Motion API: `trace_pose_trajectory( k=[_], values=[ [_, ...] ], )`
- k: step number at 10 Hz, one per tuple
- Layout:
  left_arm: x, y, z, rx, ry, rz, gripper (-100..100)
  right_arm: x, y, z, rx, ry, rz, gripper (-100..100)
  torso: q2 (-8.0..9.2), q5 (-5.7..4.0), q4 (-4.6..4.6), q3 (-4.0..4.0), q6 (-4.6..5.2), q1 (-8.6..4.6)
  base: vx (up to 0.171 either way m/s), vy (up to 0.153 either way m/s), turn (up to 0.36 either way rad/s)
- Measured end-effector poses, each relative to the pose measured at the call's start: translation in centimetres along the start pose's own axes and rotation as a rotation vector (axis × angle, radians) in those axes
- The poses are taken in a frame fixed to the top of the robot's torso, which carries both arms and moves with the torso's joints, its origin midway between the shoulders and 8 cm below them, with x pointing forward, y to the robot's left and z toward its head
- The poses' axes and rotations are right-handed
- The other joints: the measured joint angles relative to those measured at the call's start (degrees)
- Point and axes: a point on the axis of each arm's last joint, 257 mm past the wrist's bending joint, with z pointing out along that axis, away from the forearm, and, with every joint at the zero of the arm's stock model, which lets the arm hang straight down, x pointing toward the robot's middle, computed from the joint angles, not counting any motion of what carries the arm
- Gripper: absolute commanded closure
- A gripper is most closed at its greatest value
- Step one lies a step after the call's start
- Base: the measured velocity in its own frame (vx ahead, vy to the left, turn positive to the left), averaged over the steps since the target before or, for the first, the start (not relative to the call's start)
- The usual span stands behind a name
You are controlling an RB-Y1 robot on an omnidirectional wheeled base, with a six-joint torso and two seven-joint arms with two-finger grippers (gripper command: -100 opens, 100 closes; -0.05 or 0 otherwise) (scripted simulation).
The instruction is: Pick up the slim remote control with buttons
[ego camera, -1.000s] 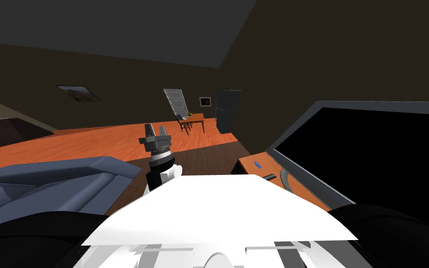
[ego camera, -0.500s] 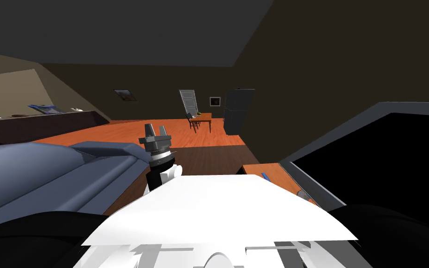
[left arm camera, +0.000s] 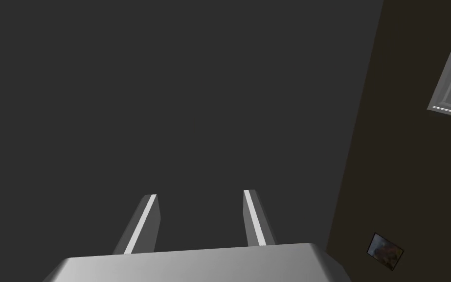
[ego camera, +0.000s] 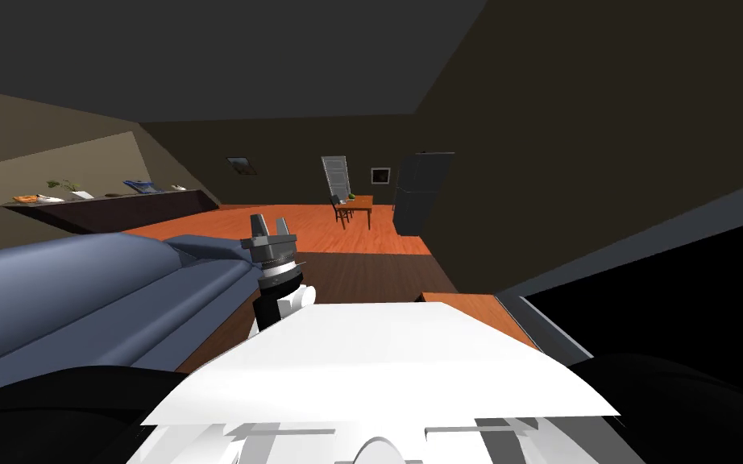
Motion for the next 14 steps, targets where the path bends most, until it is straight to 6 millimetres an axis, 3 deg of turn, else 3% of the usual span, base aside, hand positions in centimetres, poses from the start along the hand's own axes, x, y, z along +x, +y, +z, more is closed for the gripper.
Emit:
trace_pose_trajectory(
  k=[2,4,5,6,11,12,14],
  values=[
    [0.0,0.0,0.0,0.0,0.0,0.0,0,1.0,-0.3,0.5,0.029,0.02,0.0,-100,0.02,0.0,0.01,0.01,0.03,0.03,0.034,-0.091,0.174],
    [0.0,0.0,0.0,0.0,0.0,0.0,0,1.4,1.1,1.6,0.036,0.026,0.011,-100,-0.02,0.01,0.0,-0.01,0.04,0.11,0.03,-0.061,0.091],
    [0.0,0.0,0.0,0.0,0.0,0.0,0,1.4,1.1,1.7,0.038,0.026,0.011,0,0.04,0.05,0.0,0.01,0.07,0.26,0.003,-0.008,-0.002],
    [0.0,0.0,0.0,0.0,0.0,0.0,0,1.4,1.1,1.7,0.038,0.026,0.011,-100,0.09,0.08,0.01,0.05,0.07,0.39,-0.016,-0.025,0.044],
    [0.0,0.0,0.0,0.0,0.0,0.0,0,1.1,3.3,4.1,0.034,0.017,0.026,-100,0.16,0.1,0.03,0.09,0.06,0.5,-0.012,-0.001,0.025],
    [0.0,0.0,0.0,0.0,0.0,0.0,0,1.1,3.3,4.2,0.036,0.017,0.026,100,0.17,0.06,0.04,0.1,0.08,0.45,0.0,0.0,0.0],
    [0.0,0.0,0.0,0.0,0.0,0.0,0,1.1,3.3,4.2,0.037,0.018,0.023,100,0.16,0.05,0.06,0.11,0.12,0.44,0.0,0.0,0.0]
  ],
)
